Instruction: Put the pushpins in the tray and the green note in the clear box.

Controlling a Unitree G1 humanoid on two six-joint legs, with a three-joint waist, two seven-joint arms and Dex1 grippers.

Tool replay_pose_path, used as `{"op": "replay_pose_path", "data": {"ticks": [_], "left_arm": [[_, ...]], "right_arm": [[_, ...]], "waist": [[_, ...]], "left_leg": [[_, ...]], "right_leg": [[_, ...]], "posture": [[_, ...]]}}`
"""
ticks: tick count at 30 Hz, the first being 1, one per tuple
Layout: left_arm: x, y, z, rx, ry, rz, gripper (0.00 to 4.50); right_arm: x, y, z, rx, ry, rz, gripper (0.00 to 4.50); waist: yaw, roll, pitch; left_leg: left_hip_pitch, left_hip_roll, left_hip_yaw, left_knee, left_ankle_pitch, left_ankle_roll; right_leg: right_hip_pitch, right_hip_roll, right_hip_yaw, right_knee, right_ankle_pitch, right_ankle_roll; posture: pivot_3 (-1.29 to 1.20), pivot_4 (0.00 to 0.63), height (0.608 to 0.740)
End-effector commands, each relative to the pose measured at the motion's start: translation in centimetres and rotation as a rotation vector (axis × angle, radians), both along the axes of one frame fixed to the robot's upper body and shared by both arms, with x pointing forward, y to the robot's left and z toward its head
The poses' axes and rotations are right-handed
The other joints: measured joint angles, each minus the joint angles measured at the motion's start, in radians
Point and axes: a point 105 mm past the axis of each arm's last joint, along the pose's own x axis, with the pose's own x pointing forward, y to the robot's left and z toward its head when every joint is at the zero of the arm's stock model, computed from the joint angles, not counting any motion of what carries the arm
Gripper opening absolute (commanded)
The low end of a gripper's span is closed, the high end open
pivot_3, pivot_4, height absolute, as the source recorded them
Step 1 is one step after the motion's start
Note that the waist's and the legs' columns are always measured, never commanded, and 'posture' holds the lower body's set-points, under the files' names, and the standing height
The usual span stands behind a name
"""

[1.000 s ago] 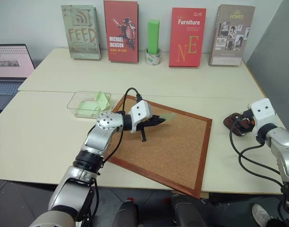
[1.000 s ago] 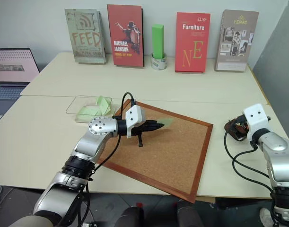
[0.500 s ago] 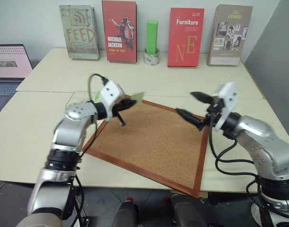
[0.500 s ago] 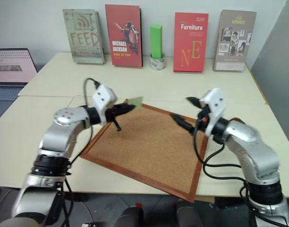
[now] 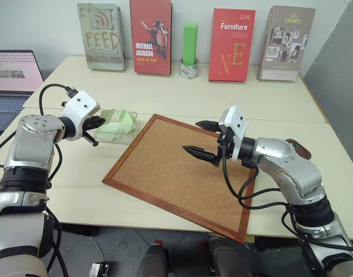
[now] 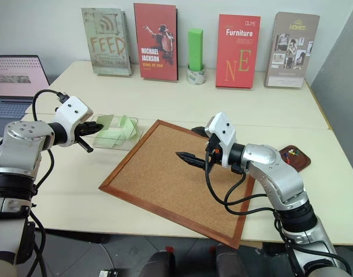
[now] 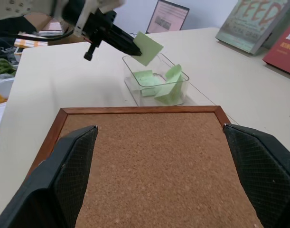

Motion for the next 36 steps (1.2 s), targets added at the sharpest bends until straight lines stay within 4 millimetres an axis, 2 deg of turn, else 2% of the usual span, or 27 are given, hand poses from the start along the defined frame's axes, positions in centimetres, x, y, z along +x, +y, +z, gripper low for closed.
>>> {"op": "replay_pose_path", "data": {"ticks": [1, 3, 4, 6, 14, 15, 18, 20, 23, 25, 29, 31, 36], "left_arm": [[0.8, -0.1, 1.7, 0.040, -0.050, -0.024, 0.00], [0.9, 0.0, 1.5, 0.045, -0.042, -0.028, 0.40], [1.0, 0.0, 1.5, 0.044, -0.038, -0.033, 0.43], [1.0, 0.0, 1.6, 0.041, -0.033, -0.040, 0.95], [0.8, -0.2, 1.8, 0.028, -0.025, -0.058, 2.45], [0.8, -0.2, 1.8, 0.026, -0.026, -0.059, 2.74], [0.9, -0.5, 2.7, -0.002, -0.059, -0.066, 3.20], [0.9, -1.5, 3.7, -0.066, -0.090, -0.107, 3.66], [0.6, -3.3, 5.5, -0.174, -0.171, -0.176, 3.66], [0.0, -5.3, 6.5, -0.258, -0.228, -0.259, 3.66], [-1.2, -8.0, 7.2, -0.385, -0.285, -0.323, 3.66], [-1.6, -9.2, 6.7, -0.393, -0.288, -0.332, 3.66], [-3.5, -12.6, 3.1, -0.407, -0.180, -0.437, 3.66]], "right_arm": [[-0.3, 0.6, 1.4, 0.010, -0.064, 0.024, 4.48], [-0.4, 0.6, 1.5, 0.010, -0.066, 0.023, 4.50], [-0.4, 0.6, 1.5, 0.009, -0.067, 0.023, 4.50], [-0.4, 0.6, 1.5, 0.009, -0.066, 0.022, 4.50], [-0.5, 0.6, 1.5, 0.006, -0.062, 0.022, 4.50], [-0.5, 0.5, 1.5, 0.006, -0.062, 0.022, 4.50], [-0.5, 0.5, 1.6, 0.009, -0.066, 0.020, 4.50], [-0.5, 0.4, 1.9, 0.019, -0.074, 0.014, 4.50], [-0.5, 0.0, 2.5, 0.046, -0.109, -0.017, 4.50], [-0.7, -1.0, 2.7, 0.066, -0.128, -0.060, 4.50], [-1.1, -3.0, 2.5, 0.110, -0.123, -0.173, 4.50], [-1.2, -3.9, 2.3, 0.135, -0.118, -0.243, 4.50], [-3.2, -6.0, -0.4, 0.095, -0.048, -0.325, 4.50]], "waist": [[0.000, 0.000, 0.000], [-0.001, 0.000, 0.000], [-0.002, 0.000, 0.000], [-0.003, 0.000, 0.000], [-0.003, 0.000, 0.000], [-0.003, 0.000, 0.000], [-0.003, 0.000, 0.000], [-0.003, 0.000, 0.000], [-0.001, 0.000, 0.000], [0.001, 0.000, 0.000], [0.003, 0.000, 0.000], [0.002, 0.000, 0.000], [-0.002, 0.000, 0.000]], "left_leg": [[0.000, 0.000, 0.000, 0.000, 0.000, 0.000], [0.000, 0.000, 0.000, 0.000, 0.000, 0.000], [0.000, 0.000, 0.000, 0.000, 0.000, 0.000], [0.000, 0.000, 0.000, -0.001, 0.000, 0.000], [0.000, 0.000, 0.000, 0.000, 0.000, 0.000], [0.000, 0.000, 0.000, 0.000, 0.000, 0.000], [0.000, 0.000, 0.000, 0.000, 0.000, 0.000], [0.000, 0.000, 0.000, 0.000, 0.000, 0.000], [-0.001, 0.000, 0.000, 0.000, 0.000, 0.000], [-0.001, 0.000, 0.000, 0.000, 0.000, 0.000], [-0.001, 0.000, 0.000, 0.001, 0.000, 0.000], [-0.001, -0.001, 0.000, 0.000, 0.000, 0.000], [0.000, 0.000, 0.000, 0.000, 0.000, 0.000]], "right_leg": [[0.000, 0.000, 0.000, 0.000, 0.000, 0.000], [0.000, 0.000, 0.000, 0.000, 0.000, 0.000], [0.000, 0.000, 0.000, 0.000, 0.000, 0.000], [0.000, 0.000, 0.000, 0.000, 0.000, 0.000], [-0.001, 0.000, 0.000, 0.001, 0.000, 0.000], [-0.001, 0.000, 0.000, 0.001, 0.000, 0.000], [-0.001, 0.000, 0.000, 0.001, 0.000, 0.000], [-0.001, 0.000, 0.000, 0.001, 0.000, 0.000], [-0.001, 0.000, 0.000, 0.001, 0.000, 0.000], [-0.001, 0.000, 0.000, 0.001, 0.000, 0.000], [0.000, -0.001, 0.000, 0.000, 0.000, 0.000], [0.000, -0.001, 0.000, 0.000, 0.000, 0.000], [0.000, 0.000, 0.001, 0.002, 0.000, 0.000]], "posture": [[0.00, 0.150, 0.740], [0.00, 0.150, 0.740], [0.00, 0.150, 0.740], [0.00, 0.150, 0.740], [0.00, 0.150, 0.740], [0.00, 0.150, 0.740], [0.00, 0.150, 0.740], [0.00, 0.150, 0.740], [0.00, 0.150, 0.740], [0.00, 0.150, 0.740], [0.00, 0.150, 0.740], [0.00, 0.150, 0.740], [0.00, 0.150, 0.740]]}}
